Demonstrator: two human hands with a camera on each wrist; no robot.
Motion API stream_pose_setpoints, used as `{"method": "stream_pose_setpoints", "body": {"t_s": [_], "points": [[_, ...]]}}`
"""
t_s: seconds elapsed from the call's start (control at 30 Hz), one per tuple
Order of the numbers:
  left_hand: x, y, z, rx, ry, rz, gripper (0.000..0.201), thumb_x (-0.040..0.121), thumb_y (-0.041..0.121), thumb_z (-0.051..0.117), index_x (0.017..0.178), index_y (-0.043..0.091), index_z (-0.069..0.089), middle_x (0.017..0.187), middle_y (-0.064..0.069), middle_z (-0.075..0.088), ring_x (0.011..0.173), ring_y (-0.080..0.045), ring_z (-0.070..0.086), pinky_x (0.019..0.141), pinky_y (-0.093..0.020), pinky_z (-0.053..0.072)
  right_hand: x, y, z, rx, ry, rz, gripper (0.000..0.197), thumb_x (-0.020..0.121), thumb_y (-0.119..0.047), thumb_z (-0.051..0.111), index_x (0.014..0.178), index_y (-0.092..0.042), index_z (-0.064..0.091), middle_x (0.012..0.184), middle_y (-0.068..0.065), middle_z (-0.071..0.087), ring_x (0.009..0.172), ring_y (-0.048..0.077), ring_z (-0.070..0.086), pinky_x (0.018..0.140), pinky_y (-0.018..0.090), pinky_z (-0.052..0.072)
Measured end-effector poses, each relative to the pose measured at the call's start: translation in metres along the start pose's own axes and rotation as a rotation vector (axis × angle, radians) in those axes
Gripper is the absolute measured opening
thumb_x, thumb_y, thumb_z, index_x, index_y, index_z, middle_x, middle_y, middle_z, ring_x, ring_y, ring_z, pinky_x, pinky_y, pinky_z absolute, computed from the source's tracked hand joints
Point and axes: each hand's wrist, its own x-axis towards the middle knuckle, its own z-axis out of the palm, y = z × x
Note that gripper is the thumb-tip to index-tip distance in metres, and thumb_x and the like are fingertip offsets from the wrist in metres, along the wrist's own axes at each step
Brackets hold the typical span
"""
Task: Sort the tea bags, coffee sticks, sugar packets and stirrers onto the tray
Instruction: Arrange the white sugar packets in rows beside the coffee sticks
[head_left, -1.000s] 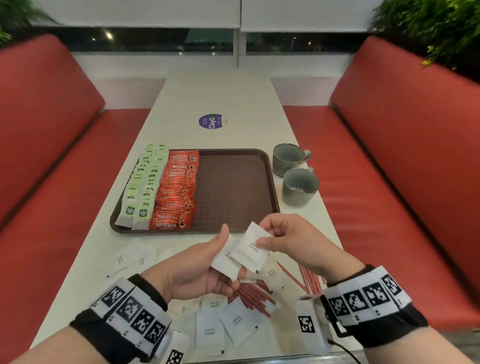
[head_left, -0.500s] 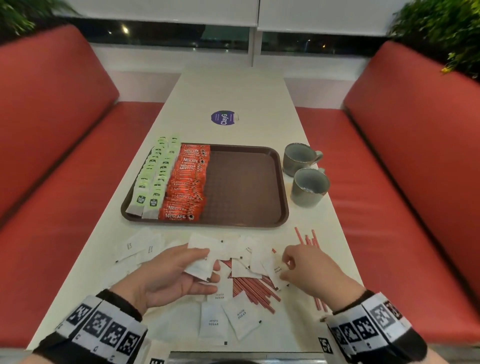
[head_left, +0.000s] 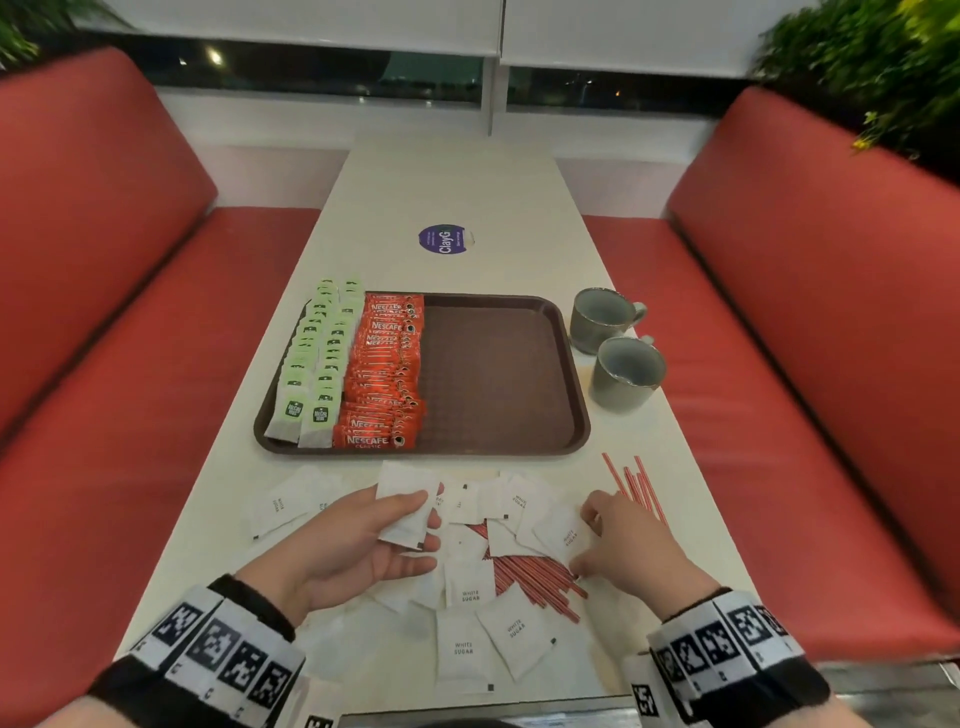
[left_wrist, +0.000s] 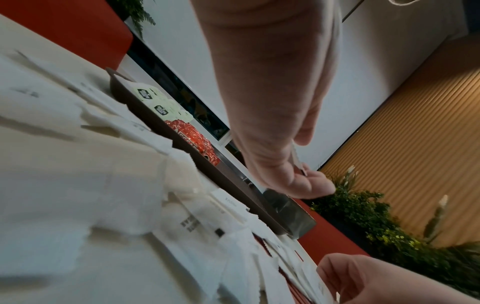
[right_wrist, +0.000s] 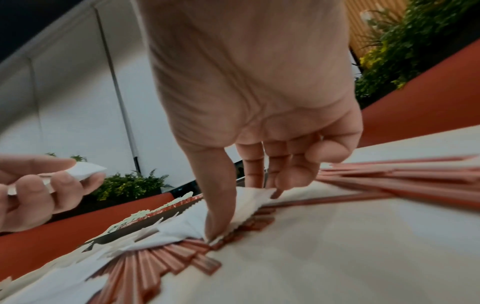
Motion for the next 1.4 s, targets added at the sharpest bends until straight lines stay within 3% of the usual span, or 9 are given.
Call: {"method": "stream_pose_setpoints", "body": {"t_s": [0.17,0.4,0.5,0.7,0.87,1.03,1.13,1.23,1.4], "points": [[0.007,0.009,-0.002,0.006,-0.018,0.045,0.024,0.093,0.012,0.055,0.115,0.003,0.059,0.081,-0.013,0.065,0.071,-0.024,0.062,0.063,-0.035,0.056,-0.003,0.004,0.005,0.140,0.060,0.058,0.035,0.071,-0.022,0.076,0.098,-0.021,0.054,0.091,-0.006,0.057,0.081,0.012,0.054,0.059,0.019,0.039],[0.013,0.019,-0.004,0.022,-0.058,0.067,0.020,0.093,0.010,0.054,0.108,-0.001,0.059,0.080,-0.013,0.063,0.068,-0.023,0.061,0.060,-0.033,0.056,-0.007,0.010,0.005,0.310,0.192,0.114,0.008,0.089,-0.018,0.062,0.097,-0.018,0.062,0.085,-0.004,0.060,0.080,0.013,0.054,0.061,0.020,0.037],[0.015,0.023,-0.008,0.036,-0.086,0.079,0.024,0.091,0.007,0.057,0.113,0.000,0.058,0.080,-0.012,0.062,0.068,-0.022,0.062,0.061,-0.032,0.056,-0.012,0.009,-0.004,0.623,0.245,0.127,0.002,0.087,-0.012,0.065,0.085,-0.011,0.063,0.080,0.006,0.067,0.068,0.015,0.059,0.058,0.021,0.043],[0.017,0.028,-0.006,0.107,-0.155,0.117,0.034,0.080,0.005,0.066,0.112,0.004,0.058,0.085,-0.010,0.060,0.072,-0.020,0.062,0.066,-0.030,0.055,-0.020,-0.021,-0.029,1.138,0.043,0.002,0.024,0.085,0.001,0.064,0.066,-0.014,0.063,0.067,0.003,0.063,0.058,0.012,0.052,0.057,0.023,0.036],[0.016,0.028,0.008,0.186,-0.184,0.152,0.042,0.078,0.008,0.068,0.118,0.006,0.057,0.097,-0.011,0.064,0.081,-0.018,0.061,0.071,-0.027,0.054,-0.018,-0.062,-0.027,1.077,-0.063,-0.103,0.011,0.083,-0.005,0.068,0.074,-0.013,0.069,0.067,-0.005,0.063,0.059,0.007,0.049,0.059,0.022,0.036],[0.017,0.025,0.013,0.163,-0.200,0.179,0.038,0.082,0.009,0.067,0.119,0.007,0.058,0.114,-0.017,0.067,0.102,-0.032,0.064,0.092,-0.044,0.049,-0.020,-0.097,-0.019,1.005,-0.130,-0.191,0.014,0.083,-0.005,0.068,0.071,-0.012,0.066,0.058,-0.008,0.062,0.052,0.003,0.049,0.055,0.017,0.037],[0.020,0.024,0.009,0.125,-0.104,0.170,0.022,0.091,0.000,0.053,0.112,0.005,0.058,0.099,-0.015,0.069,0.092,-0.027,0.066,0.082,-0.038,0.054,-0.018,-0.102,-0.019,0.874,-0.145,-0.232,0.008,0.084,-0.009,0.068,0.077,-0.009,0.069,0.064,-0.003,0.067,0.056,0.003,0.054,0.056,0.015,0.042],[0.019,0.026,-0.005,0.051,-0.023,0.146,0.019,0.094,0.002,0.051,0.111,0.005,0.059,0.093,-0.016,0.071,0.090,-0.029,0.070,0.075,-0.039,0.059,-0.004,-0.081,-0.025,0.495,0.098,-0.170,0.002,0.085,-0.018,0.069,0.086,-0.017,0.070,0.080,-0.004,0.067,0.067,0.001,0.057,0.059,0.009,0.041],[0.013,0.029,-0.025,0.010,0.087,0.150,0.019,0.093,0.010,0.054,0.110,0.005,0.061,0.084,-0.014,0.067,0.077,-0.026,0.067,0.058,-0.034,0.056,0.011,-0.050,-0.014,-0.009,0.005,-0.052,0.040,0.084,-0.025,0.067,0.123,-0.022,0.058,0.119,-0.004,0.057,0.106,0.016,0.057,0.084,0.025,0.048]]}}
